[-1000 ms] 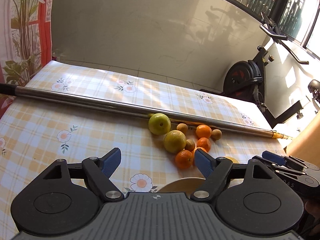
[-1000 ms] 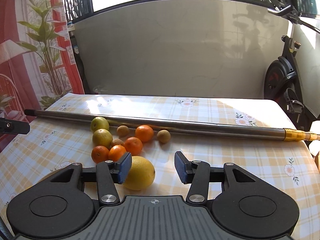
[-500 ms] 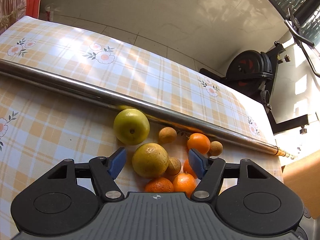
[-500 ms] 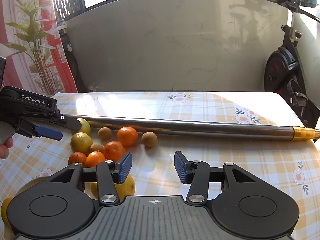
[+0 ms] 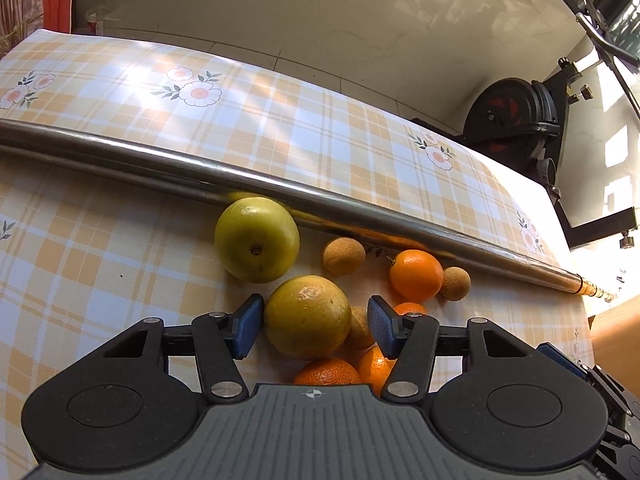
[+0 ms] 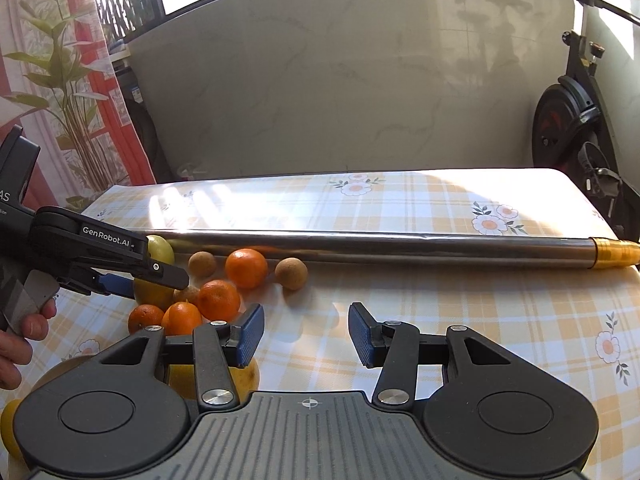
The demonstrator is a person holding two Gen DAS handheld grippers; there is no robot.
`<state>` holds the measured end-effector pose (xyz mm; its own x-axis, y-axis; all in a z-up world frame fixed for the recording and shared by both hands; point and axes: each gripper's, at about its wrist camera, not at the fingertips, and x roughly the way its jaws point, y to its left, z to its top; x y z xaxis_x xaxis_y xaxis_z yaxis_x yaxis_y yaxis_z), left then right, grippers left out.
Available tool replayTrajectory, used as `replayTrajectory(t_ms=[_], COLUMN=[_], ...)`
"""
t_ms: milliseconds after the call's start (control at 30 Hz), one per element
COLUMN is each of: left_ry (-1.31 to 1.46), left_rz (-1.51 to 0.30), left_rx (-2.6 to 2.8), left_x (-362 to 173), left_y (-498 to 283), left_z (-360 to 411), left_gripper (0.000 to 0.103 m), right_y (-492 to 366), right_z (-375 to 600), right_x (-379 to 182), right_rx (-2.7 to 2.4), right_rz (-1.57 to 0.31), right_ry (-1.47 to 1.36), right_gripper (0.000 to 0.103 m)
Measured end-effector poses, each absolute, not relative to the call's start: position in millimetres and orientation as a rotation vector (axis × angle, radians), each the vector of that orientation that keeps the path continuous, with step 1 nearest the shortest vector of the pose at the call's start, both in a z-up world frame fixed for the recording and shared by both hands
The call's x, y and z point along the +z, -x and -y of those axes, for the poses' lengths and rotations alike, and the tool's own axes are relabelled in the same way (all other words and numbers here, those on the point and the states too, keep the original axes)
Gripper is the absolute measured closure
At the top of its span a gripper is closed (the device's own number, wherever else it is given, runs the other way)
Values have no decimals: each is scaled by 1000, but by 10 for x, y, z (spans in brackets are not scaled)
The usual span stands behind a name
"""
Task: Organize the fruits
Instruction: 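Grasp the grapefruit with the left gripper while the right gripper grasps a kiwi, then place the grapefruit on the plate with the left gripper while the right places the kiwi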
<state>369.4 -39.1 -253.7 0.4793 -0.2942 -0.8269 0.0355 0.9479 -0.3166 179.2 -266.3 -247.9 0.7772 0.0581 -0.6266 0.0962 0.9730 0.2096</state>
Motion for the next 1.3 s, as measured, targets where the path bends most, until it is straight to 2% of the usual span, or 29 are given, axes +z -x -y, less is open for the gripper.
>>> replayTrajectory(t_ms=[33, 533, 633, 867, 967, 1000, 1300], left_ry=[258, 259, 248, 247, 243, 242, 235], left_rz=[-1048, -921, -899, -883, -884, -885, -877], left_rx=[-203, -204, -199, -206, -206, -205, -232], left_x=[-2518, -2238, -2177, -2107, -2085, -2080, -1944], left_y=[-3675, -3307, -3239, -3111, -3051, -3032, -2753], left_z=[372, 103, 78, -1, -49, -63, -223], left_gripper=[53, 54, 54, 54, 54, 54, 54], right_y=[-1797, -2152, -2362, -2660, -2680, -2677, -2286], right_z=[2662, 2690, 2675, 2646, 2623, 2615, 2587], right_x=[-2481, -2557, -2655, -2817, -2845, -2835, -2579], right_rx=[-21, -1, -1, 25, 35, 36, 23], right_rz=[-683, -586, -623, -707, -725, -727, -675], right_ry=[-235, -210, -205, -250, -259, -262, -332], right_gripper=[59, 64, 70, 73, 75, 79, 79])
